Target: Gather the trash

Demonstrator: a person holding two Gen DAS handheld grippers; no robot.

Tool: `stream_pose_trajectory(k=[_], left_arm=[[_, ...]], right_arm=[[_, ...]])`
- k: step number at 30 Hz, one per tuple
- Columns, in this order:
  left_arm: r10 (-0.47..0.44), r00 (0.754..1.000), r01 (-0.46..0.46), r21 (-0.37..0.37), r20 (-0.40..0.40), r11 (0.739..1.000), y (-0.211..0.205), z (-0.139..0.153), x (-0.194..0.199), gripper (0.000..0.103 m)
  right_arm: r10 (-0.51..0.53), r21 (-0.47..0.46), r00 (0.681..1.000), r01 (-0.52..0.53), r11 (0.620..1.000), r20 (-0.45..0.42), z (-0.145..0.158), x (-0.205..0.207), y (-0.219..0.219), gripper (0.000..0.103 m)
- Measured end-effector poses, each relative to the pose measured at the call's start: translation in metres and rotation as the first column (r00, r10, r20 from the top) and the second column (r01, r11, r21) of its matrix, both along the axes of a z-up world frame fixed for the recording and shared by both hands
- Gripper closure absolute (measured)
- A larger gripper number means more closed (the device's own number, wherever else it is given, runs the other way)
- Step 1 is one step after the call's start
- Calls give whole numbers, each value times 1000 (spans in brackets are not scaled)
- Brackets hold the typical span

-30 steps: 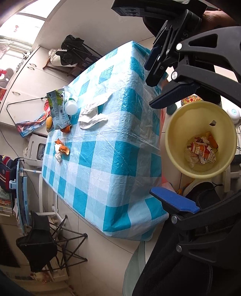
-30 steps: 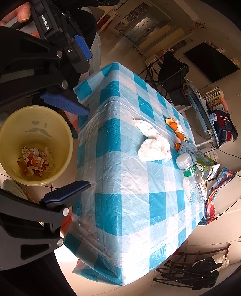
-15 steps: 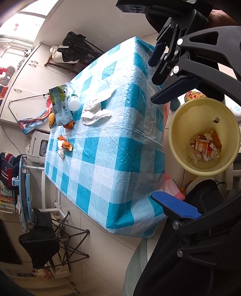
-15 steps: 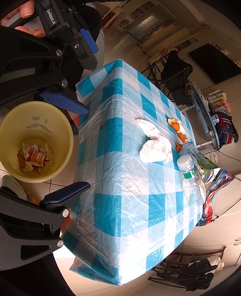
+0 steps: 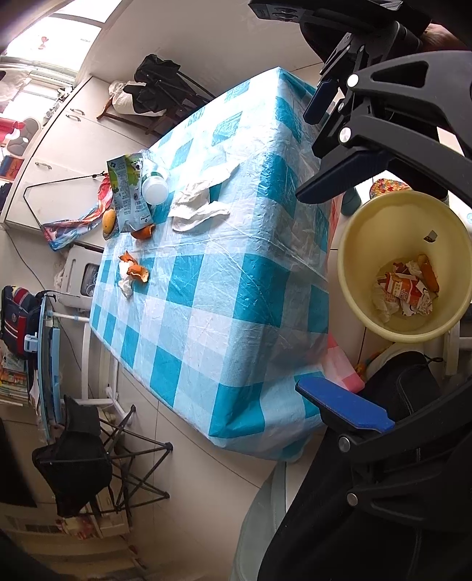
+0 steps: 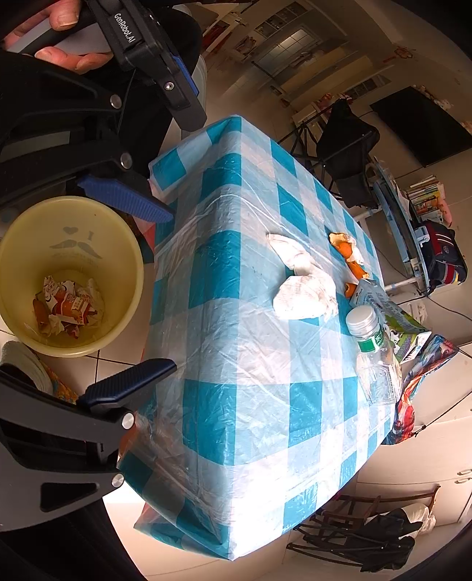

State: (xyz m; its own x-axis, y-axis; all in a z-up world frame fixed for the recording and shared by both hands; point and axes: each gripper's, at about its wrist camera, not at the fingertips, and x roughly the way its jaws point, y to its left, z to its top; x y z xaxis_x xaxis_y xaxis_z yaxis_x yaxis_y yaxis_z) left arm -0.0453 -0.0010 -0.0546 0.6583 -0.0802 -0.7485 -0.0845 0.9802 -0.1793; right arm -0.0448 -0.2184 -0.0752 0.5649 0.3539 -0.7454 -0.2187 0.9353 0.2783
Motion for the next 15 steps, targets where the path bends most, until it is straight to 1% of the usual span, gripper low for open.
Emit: stream_pose_trajectory(k=[15], left_arm=[[6, 1000, -6, 8, -3, 1000, 0, -2, 3, 10]], right_arm=[[0, -2, 1000, 0, 1000, 0, 0, 0, 1, 28]])
